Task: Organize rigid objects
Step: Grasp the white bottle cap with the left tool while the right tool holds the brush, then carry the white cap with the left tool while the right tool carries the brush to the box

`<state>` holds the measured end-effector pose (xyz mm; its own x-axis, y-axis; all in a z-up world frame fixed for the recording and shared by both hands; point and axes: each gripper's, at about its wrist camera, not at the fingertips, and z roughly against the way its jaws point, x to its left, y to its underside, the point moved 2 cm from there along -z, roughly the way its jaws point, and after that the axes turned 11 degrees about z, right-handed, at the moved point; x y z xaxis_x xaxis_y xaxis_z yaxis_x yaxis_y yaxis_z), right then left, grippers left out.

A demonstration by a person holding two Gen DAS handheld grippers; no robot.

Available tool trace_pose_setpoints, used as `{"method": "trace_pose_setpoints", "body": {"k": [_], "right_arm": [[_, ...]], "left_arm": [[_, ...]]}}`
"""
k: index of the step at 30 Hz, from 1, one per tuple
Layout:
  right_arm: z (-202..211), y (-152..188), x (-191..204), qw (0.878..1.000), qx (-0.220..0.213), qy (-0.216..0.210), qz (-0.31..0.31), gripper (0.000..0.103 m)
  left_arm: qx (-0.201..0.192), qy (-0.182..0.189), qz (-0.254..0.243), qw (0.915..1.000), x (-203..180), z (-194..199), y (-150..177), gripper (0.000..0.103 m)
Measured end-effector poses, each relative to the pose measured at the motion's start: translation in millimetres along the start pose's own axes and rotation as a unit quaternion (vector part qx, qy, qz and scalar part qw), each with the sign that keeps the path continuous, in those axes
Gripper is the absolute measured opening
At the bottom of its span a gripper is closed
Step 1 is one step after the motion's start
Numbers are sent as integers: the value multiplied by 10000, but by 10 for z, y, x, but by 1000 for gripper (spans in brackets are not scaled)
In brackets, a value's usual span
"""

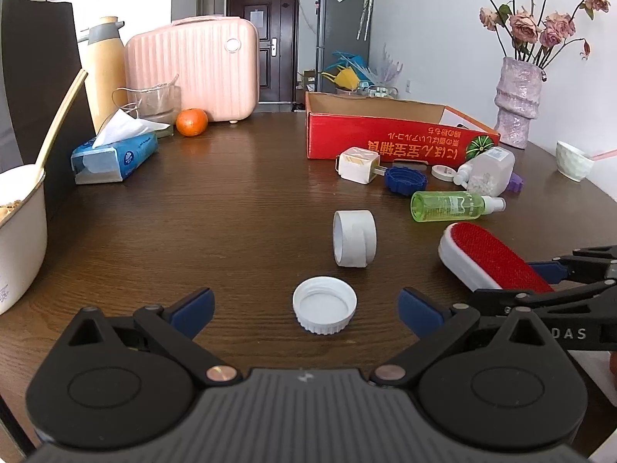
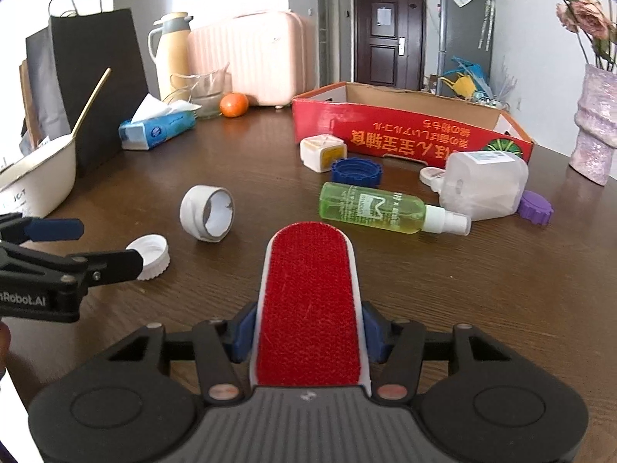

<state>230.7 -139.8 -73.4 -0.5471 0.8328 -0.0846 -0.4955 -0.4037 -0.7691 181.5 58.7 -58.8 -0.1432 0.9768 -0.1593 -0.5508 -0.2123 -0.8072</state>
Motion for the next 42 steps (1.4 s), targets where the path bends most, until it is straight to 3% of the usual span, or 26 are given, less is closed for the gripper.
{"method": "trace_pose_setpoints", "body": {"k": [16, 19, 22, 23, 24, 25, 42], "right_arm": [[143, -15, -87, 9991, -325, 198, -185, 55], [149, -20, -97, 9990, -346, 217, -206, 55], [152, -20, -105, 9989, -355, 220, -220, 55], [151, -19, -104, 9989, -357, 221, -221, 55], [152, -18, -106, 9989, -361, 218, -226, 54], [152, -18, -105, 9988, -364, 216, -229, 54], [293, -65, -155, 9972, -572, 304, -363, 54]], "left_arm": [[23, -259, -123, 9996, -118, -219, -20, 101], [55, -227, -179, 9996, -146, -249, -13, 92], [131, -180, -219, 9995, -169, -284, 3, 75], [173, -149, -222, 9995, -170, -295, 7, 64], [214, -107, -229, 9995, -172, -307, 13, 43], [281, -59, -241, 9993, -174, -320, 19, 41], [-46, 108, -214, 9997, -242, -119, -74, 41]]}}
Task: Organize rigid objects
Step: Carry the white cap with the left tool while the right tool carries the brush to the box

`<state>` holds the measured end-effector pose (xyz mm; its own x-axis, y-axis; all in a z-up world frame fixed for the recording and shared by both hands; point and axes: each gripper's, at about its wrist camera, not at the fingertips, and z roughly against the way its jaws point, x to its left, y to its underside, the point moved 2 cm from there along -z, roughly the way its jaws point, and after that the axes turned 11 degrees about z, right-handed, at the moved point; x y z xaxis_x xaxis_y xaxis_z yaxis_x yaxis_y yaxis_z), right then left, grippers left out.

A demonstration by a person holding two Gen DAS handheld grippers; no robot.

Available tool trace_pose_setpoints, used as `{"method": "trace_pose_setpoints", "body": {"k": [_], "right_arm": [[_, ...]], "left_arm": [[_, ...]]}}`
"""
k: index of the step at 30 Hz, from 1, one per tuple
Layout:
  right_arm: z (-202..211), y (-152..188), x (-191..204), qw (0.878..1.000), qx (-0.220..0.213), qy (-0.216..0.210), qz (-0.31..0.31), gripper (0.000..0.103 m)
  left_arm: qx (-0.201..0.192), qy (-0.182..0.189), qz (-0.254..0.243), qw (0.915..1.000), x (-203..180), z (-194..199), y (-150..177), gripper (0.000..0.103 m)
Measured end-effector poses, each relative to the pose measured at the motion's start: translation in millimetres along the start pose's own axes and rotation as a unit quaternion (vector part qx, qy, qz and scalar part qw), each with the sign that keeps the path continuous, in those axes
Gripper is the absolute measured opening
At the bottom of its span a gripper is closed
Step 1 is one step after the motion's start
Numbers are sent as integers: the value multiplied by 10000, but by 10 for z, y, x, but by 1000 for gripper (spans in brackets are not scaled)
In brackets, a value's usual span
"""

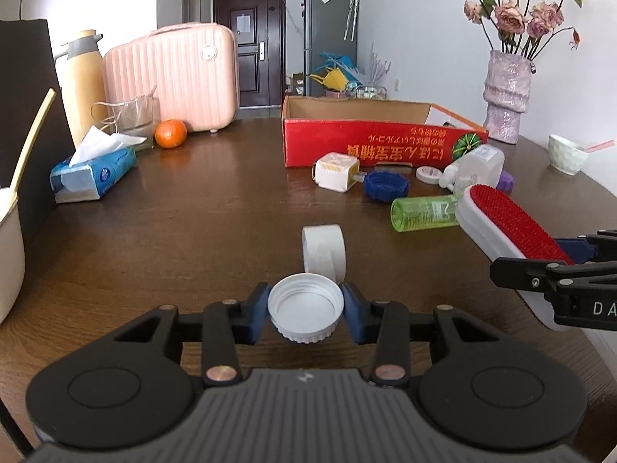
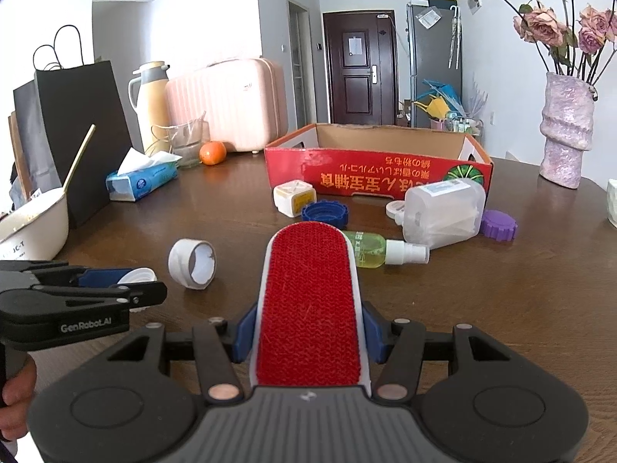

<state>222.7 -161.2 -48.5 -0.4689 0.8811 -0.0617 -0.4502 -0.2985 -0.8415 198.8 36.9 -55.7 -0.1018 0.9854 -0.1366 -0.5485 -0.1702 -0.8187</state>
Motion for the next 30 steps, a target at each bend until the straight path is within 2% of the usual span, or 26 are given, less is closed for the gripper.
{"method": "trace_pose_setpoints", "body": {"k": [19, 30], "right_arm": [[72, -353, -132, 9992, -373, 104, -127, 55], [-55, -633, -307, 9982, -545, 161, -212, 55]], "left_arm": [[-504, 213, 24, 9985, -167, 176, -460, 41], [-675, 308, -21, 9972, -286, 46, -787, 41]]}}
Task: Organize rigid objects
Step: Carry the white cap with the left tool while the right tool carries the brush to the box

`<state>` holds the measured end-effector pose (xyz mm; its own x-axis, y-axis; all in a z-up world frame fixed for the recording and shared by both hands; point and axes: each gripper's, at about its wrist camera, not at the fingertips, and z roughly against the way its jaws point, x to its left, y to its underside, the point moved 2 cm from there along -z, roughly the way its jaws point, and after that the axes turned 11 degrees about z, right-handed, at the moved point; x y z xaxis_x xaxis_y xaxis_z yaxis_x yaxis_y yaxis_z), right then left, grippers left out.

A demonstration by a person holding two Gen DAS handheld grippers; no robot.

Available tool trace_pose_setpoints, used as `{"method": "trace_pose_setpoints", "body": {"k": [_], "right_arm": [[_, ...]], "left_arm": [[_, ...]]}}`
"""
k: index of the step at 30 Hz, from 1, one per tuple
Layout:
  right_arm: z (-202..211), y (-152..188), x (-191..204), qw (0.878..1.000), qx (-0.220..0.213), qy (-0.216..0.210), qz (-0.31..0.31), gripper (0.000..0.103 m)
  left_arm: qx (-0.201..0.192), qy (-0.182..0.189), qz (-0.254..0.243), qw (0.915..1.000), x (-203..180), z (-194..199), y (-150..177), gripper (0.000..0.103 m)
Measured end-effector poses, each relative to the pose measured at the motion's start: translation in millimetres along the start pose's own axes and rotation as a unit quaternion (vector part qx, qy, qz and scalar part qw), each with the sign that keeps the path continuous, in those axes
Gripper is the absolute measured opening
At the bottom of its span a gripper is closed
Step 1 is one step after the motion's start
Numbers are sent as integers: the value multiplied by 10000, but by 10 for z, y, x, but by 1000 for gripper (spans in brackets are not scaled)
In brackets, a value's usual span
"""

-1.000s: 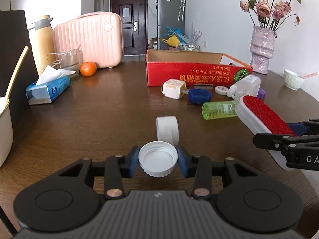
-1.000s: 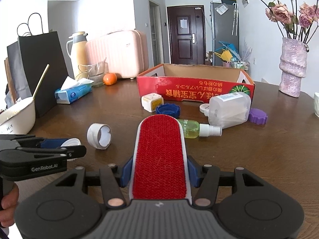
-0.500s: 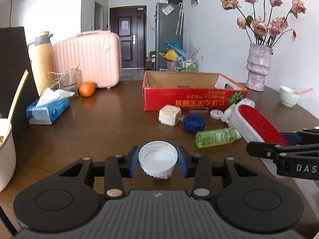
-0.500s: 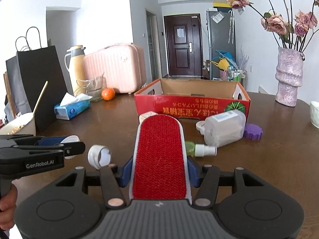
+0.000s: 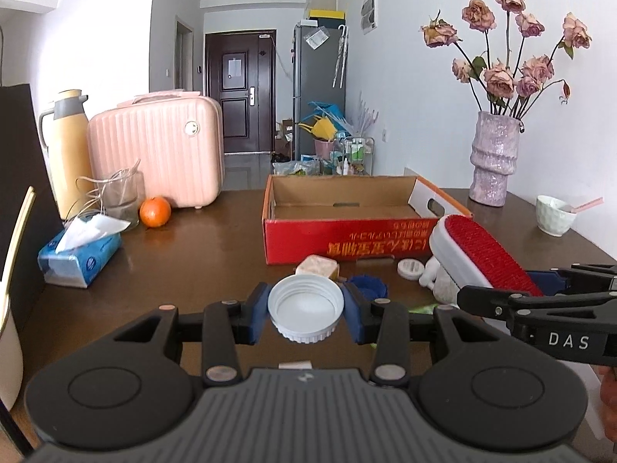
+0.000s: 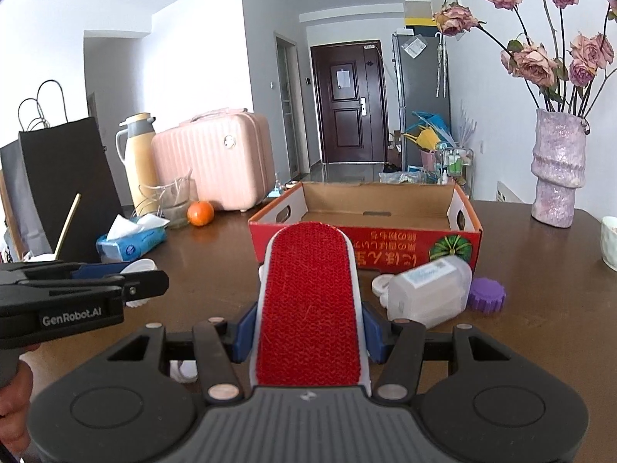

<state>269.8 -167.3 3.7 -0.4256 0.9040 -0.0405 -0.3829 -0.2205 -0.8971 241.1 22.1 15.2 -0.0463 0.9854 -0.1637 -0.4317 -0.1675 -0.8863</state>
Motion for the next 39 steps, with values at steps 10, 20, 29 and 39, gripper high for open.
{"method": "trace_pose_setpoints", "body": {"k": [10, 20, 29, 39], "right_arm": [[-262, -283, -178, 9998, -171, 48, -82, 55], [-552, -589, -415, 9986, -384, 190, -299, 55], [-876, -841, -606, 9975, -447, 315, -446, 55], [-1261, -1064, -778, 9963, -438, 436, -601, 55]], "left_arm": [[-132, 83, -21, 9999, -97, -253, -309, 41], [-282, 265, 31, 9992, -214, -569, -621, 41], [-394, 352, 80, 9986, -262, -897, -843, 41], [-315, 282, 216, 9989, -202, -1344, -1027, 41]]}}
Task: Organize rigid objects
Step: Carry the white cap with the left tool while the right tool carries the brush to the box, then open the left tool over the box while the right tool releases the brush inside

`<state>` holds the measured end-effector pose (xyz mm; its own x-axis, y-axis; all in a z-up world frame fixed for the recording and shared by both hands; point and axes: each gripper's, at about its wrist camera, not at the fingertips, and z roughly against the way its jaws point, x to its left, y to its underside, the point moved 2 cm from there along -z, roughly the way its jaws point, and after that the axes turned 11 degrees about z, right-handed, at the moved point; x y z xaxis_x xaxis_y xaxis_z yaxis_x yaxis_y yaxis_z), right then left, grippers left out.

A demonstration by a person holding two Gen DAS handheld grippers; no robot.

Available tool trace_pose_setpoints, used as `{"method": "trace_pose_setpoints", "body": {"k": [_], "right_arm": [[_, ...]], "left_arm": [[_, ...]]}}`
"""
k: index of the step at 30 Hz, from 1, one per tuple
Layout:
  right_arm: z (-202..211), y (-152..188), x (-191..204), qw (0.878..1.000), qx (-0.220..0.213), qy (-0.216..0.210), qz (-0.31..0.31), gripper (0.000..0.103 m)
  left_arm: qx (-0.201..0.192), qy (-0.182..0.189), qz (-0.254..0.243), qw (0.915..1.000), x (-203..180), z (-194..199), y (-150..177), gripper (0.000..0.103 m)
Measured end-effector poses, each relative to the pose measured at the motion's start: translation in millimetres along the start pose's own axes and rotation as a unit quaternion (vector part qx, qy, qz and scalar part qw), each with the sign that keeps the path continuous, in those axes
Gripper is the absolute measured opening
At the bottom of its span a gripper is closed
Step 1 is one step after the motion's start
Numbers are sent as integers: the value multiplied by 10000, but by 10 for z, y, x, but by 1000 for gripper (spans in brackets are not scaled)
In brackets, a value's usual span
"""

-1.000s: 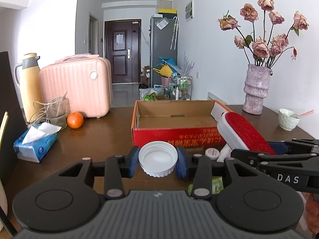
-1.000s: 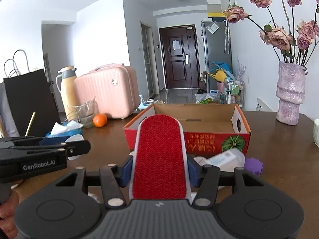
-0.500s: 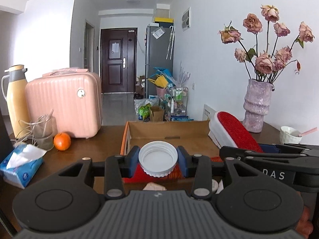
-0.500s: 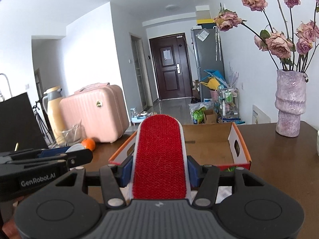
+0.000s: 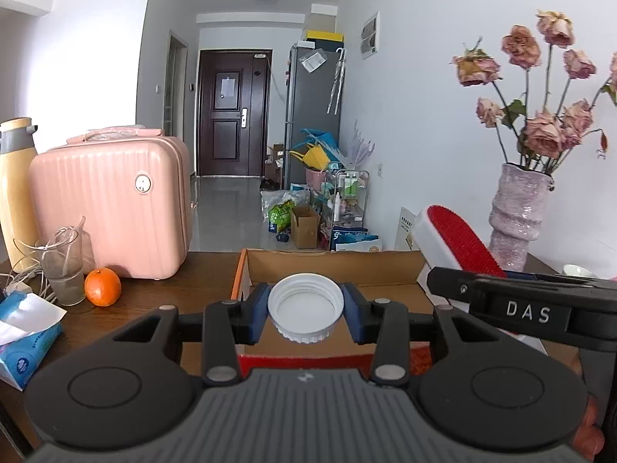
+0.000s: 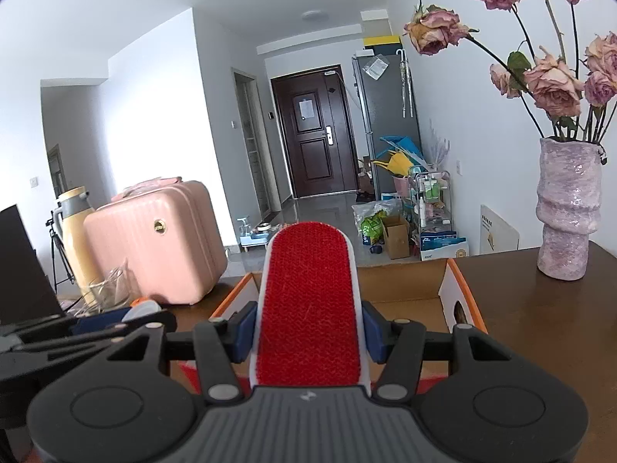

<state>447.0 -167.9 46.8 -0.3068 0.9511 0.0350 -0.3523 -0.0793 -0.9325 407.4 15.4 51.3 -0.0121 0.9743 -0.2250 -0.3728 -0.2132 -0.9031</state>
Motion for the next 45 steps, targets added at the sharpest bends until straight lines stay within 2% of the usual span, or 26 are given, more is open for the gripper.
{"method": "trace_pose_setpoints", "body": {"k": [11, 22, 30, 40, 41, 42, 43, 44, 45], "right_arm": [[-485, -177, -150, 9996, 145, 116, -228, 55], [-952, -219, -321, 9969, 517, 264, -535, 55], [-1172, -230, -386, 9938, 650, 375, -822, 55], [-1426, -122, -471, 9888, 1039, 515, -941, 55], [-1433, -120, -485, 9881, 1094, 525, -941, 56], [-1427, -125, -491, 9877, 1119, 604, -905, 57], [-1412, -137, -496, 9875, 1115, 663, -892, 71], [-1383, -152, -502, 9878, 1070, 700, -891, 90], [-1351, -172, -504, 9886, 1015, 684, -883, 92]], "left_arm": [[-49, -61, 133, 9999, 105, -458, -239, 41], [15, -250, 104, 9996, 155, -965, -378, 41], [219, -332, -29, 9992, 135, -1275, -308, 41], [524, -337, -173, 9979, 122, -1487, -215, 42], [618, -386, -201, 9971, 110, -1495, -207, 46], [670, -428, -210, 9966, 100, -1496, -203, 69], [627, -450, -196, 9968, 104, -1470, -212, 82], [514, -508, -181, 9972, 109, -1439, -219, 100], [412, -611, -189, 9971, 105, -1419, -232, 103]]}}
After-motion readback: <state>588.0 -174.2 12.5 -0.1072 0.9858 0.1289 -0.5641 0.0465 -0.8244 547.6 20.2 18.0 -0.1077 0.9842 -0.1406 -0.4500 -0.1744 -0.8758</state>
